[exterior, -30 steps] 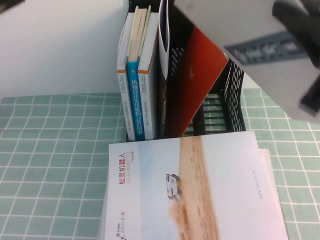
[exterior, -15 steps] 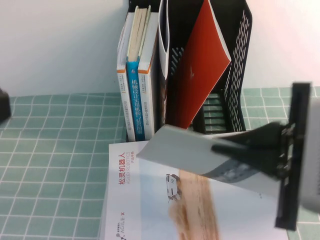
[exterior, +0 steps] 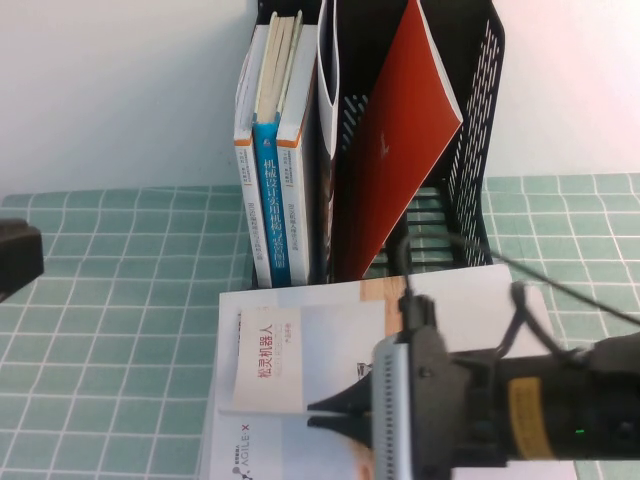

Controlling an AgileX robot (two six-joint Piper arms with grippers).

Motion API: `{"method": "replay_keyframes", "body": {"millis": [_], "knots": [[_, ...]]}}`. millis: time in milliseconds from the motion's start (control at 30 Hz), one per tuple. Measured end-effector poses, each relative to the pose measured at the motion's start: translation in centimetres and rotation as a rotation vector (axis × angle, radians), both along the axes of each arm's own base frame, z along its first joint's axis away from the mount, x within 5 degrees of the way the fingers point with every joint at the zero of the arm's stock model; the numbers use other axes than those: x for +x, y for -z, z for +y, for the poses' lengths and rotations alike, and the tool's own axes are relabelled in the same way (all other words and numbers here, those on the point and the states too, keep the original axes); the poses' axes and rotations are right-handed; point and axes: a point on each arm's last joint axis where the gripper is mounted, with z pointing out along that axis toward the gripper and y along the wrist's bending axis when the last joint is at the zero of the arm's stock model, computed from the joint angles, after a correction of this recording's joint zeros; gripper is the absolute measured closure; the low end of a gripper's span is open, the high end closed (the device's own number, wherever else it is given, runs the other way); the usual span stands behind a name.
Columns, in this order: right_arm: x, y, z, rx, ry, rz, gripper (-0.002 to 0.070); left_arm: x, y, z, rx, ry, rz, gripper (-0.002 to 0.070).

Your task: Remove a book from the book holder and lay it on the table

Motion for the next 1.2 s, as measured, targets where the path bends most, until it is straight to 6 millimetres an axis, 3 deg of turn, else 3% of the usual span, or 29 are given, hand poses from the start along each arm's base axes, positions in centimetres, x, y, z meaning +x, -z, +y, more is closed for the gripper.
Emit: {"method": "replay_keyframes", "body": {"millis": [200, 300, 500, 667, 733, 833, 967, 1067, 1200], "knots": [[1.2, 4.2, 1.4, -0.037, 0.049, 0.164, 0.066, -0.1, 0.0, -0.1, -0.008, 0.006, 0.006, 0.0677], [1.3, 5.2, 1.7, -0.041, 0.055, 0.205, 0.0588, -0.1, 0.0, -0.1, -0.008, 0.006, 0.006, 0.0677], [0.9, 5.0, 2.0, 0.013, 0.05, 0.296, 0.0262, -0.1, 0.2, 0.0, 0.007, 0.008, 0.025, 0.0677], [-1.0, 1.9, 2.5, 0.223, -0.127, 0.39, 0.0199, -0.2, 0.4, 0.0, 0.014, 0.007, 0.044, 0.0677], [-1.7, 0.1, 2.5, 0.324, -0.188, 0.398, 0.0216, -0.2, 0.3, 0.0, 0.013, 0.007, 0.042, 0.0677], [-1.8, -3.4, 2.4, 0.456, -0.227, 0.292, 0.0304, -0.1, 0.1, 0.0, -0.005, 0.003, 0.017, 0.0677], [-1.7, -9.4, 1.5, 0.498, -0.224, -0.124, 0.0535, -0.3, -0.5, 0.5, -0.025, -0.022, -0.066, 0.0677], [-1.1, -13.2, -0.2, 0.408, -0.069, -0.387, 0.0637, -0.4, -0.8, 1.2, -0.013, -0.066, -0.111, 0.0677], [0.4, -16.1, -4.4, 0.226, 0.347, -0.529, 0.0668, -0.5, -0.7, 2.7, 0.007, -0.183, -0.117, 0.0677]]}}
